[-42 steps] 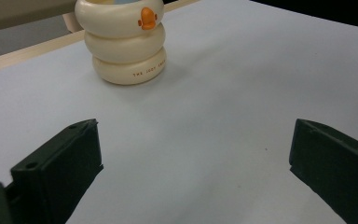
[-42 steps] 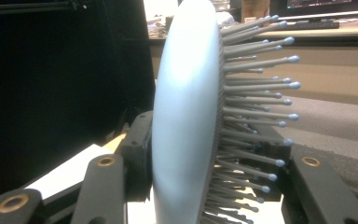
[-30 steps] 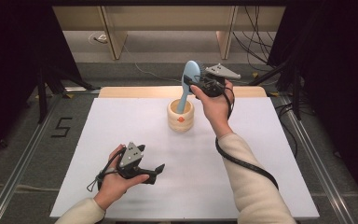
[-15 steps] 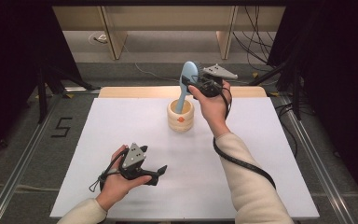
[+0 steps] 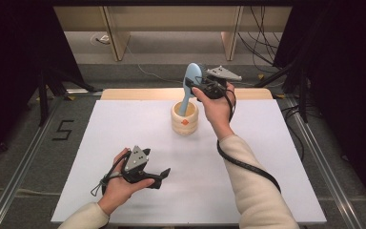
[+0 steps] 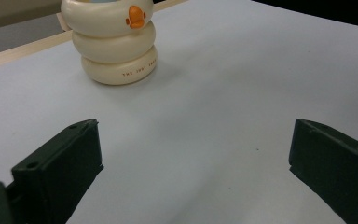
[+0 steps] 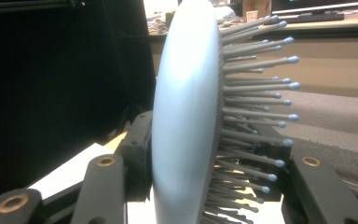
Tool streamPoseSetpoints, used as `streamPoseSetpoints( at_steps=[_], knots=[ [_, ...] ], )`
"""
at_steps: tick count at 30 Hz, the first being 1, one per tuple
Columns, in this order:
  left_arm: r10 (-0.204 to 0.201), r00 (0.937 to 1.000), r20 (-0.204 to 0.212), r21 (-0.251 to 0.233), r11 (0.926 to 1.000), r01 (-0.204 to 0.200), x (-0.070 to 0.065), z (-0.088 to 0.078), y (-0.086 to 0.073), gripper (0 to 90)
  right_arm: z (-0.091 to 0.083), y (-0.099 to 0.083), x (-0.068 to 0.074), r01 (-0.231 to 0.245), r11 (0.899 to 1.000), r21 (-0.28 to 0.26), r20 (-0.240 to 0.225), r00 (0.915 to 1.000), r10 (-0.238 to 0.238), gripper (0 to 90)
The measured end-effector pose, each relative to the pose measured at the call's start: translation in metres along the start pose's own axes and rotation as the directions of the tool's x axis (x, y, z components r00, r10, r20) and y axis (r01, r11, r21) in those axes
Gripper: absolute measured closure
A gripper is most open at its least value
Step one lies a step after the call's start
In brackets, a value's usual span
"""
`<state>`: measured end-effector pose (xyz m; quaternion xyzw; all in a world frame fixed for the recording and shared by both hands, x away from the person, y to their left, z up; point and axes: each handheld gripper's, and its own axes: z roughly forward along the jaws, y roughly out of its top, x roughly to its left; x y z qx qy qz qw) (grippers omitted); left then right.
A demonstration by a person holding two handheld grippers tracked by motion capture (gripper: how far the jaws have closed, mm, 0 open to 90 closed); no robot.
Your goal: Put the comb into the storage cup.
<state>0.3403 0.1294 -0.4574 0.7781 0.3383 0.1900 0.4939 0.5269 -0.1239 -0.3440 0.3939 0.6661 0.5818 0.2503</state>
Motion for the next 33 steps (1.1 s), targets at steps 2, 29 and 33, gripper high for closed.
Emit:
streamPoseSetpoints(
  at_steps=[2,29,33],
  knots=[
    [0.003,1.0,0.001,0.0,1.0,-0.003,0.0,0.0,0.0,1.8,0.001,0.0,-0.001,-0.002,1.0,0.003,0.0,1.0,0.002,51.0],
    [-0.01,0.9999,0.004,-0.004,0.9999,0.01,0.002,0.0,0.0,1.8,0.009,-0.01,-0.007,-0.015,1.0,0.023,0.029,0.9995,0.014,50.8],
    [-0.008,1.0,0.002,-0.006,1.0,0.008,0.001,0.0,0.001,1.9,0.012,-0.012,-0.008,-0.019,0.999,0.027,0.032,0.9993,0.018,50.8]
  ],
)
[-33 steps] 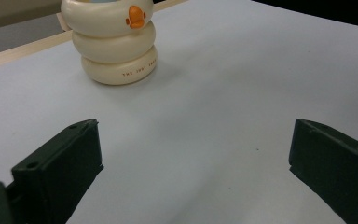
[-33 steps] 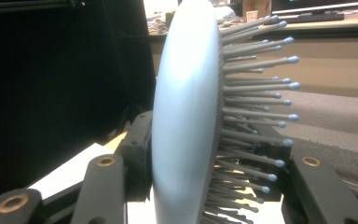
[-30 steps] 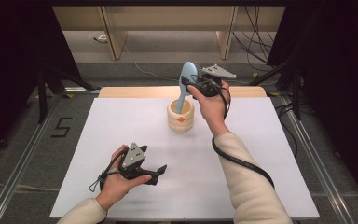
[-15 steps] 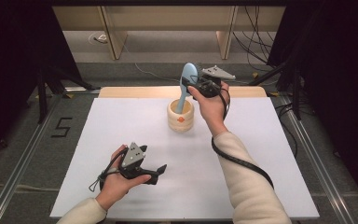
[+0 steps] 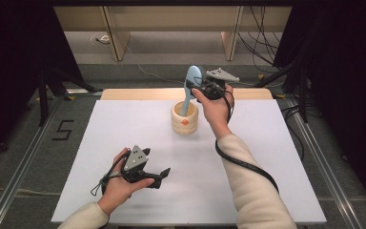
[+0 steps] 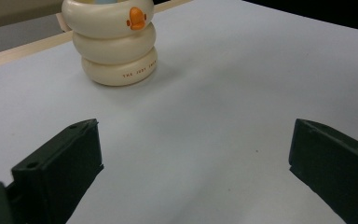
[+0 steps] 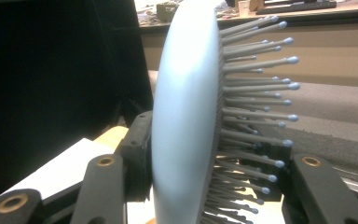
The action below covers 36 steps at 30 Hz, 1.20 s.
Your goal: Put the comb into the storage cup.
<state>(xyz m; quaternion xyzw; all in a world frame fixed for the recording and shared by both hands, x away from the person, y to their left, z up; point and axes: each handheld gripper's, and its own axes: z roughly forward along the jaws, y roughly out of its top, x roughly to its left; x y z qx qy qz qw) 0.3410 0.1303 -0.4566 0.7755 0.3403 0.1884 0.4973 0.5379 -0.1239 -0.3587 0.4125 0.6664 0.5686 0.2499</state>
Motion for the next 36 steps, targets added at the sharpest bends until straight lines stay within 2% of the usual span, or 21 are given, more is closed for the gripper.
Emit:
streamPoseSetpoints(
  at_steps=[14,20,36],
  knots=[
    [0.0,1.0,-0.003,0.0,1.0,0.0,0.001,0.0,0.0,1.9,0.002,-0.003,-0.005,-0.011,1.0,0.001,0.017,0.9998,0.011,50.7],
    [-0.001,1.0,0.0,0.0,1.0,0.001,0.001,0.0,0.0,1.9,0.002,-0.008,-0.009,-0.023,1.0,0.002,0.04,0.9989,0.023,50.6],
    [-0.001,1.0,0.0,-0.002,1.0,0.001,0.001,0.0,0.0,1.9,0.007,-0.015,-0.01,-0.035,0.999,0.017,0.043,0.9985,0.035,50.6]
  ],
)
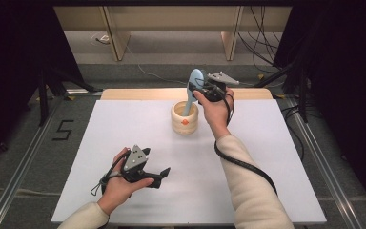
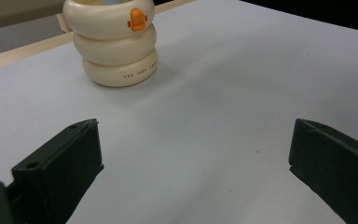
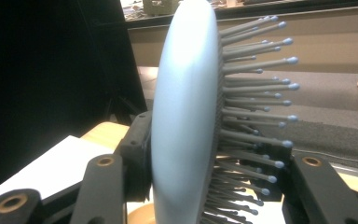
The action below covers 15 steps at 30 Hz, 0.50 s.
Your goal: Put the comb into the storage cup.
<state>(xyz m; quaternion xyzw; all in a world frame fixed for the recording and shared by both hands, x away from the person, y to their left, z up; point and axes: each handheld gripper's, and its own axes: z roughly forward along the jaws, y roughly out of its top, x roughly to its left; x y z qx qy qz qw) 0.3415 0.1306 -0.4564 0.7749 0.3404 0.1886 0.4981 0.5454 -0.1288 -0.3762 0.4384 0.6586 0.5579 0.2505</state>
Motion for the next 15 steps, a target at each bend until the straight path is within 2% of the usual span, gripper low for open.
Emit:
streamPoseSetpoints(
  at_steps=[15],
  knots=[
    [0.003,1.0,0.002,0.002,1.0,-0.003,-0.0006,0.0001,0.0001,1.9,0.0032,-0.0056,0.0002,-0.014,1.0,0.012,0.002,0.9999,0.014,50.6]
  ],
)
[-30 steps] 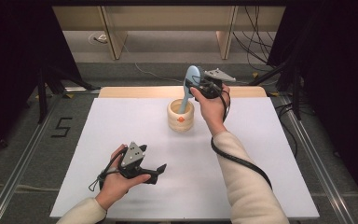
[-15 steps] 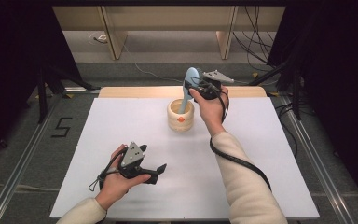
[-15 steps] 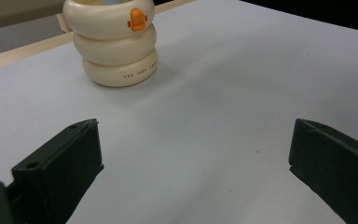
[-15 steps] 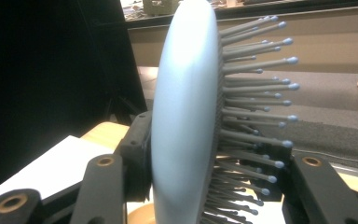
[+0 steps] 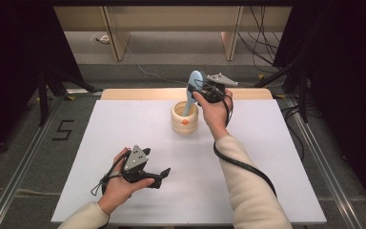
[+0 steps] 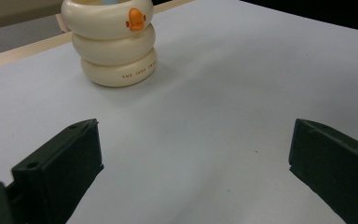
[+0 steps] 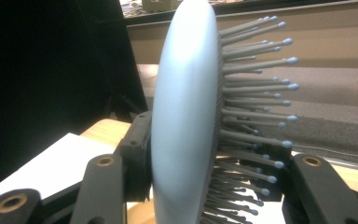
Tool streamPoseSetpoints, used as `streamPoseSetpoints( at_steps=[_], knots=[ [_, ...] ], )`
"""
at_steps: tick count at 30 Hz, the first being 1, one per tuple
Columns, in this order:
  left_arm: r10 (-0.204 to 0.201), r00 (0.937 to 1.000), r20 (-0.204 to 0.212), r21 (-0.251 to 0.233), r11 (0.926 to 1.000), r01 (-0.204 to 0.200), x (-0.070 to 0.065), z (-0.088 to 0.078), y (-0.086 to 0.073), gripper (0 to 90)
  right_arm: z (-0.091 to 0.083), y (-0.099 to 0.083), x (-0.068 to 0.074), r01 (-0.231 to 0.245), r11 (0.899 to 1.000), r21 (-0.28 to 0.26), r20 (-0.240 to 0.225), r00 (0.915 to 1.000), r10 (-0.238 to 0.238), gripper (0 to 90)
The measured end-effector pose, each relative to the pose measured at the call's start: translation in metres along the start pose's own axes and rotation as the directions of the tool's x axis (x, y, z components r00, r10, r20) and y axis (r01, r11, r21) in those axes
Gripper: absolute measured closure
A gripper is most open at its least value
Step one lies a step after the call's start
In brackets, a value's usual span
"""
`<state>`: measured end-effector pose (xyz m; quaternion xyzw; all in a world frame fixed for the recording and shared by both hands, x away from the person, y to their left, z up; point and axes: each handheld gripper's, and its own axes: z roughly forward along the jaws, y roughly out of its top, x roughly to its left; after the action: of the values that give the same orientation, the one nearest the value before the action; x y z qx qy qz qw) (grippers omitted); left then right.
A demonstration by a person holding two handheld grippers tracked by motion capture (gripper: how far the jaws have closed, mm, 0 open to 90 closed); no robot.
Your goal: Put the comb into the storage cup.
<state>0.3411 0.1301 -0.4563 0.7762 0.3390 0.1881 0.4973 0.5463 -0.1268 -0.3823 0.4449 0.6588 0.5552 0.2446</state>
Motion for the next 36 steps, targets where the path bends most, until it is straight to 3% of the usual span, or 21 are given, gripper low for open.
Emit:
streamPoseSetpoints(
  at_steps=[36],
  knots=[
    [0.001,1.0,-0.001,-0.003,1.0,-0.001,0.0,0.0,0.0,1.9,0.01,-0.016,0.001,-0.035,0.999,0.037,-0.014,0.9993,0.035,50.5]
  ],
)
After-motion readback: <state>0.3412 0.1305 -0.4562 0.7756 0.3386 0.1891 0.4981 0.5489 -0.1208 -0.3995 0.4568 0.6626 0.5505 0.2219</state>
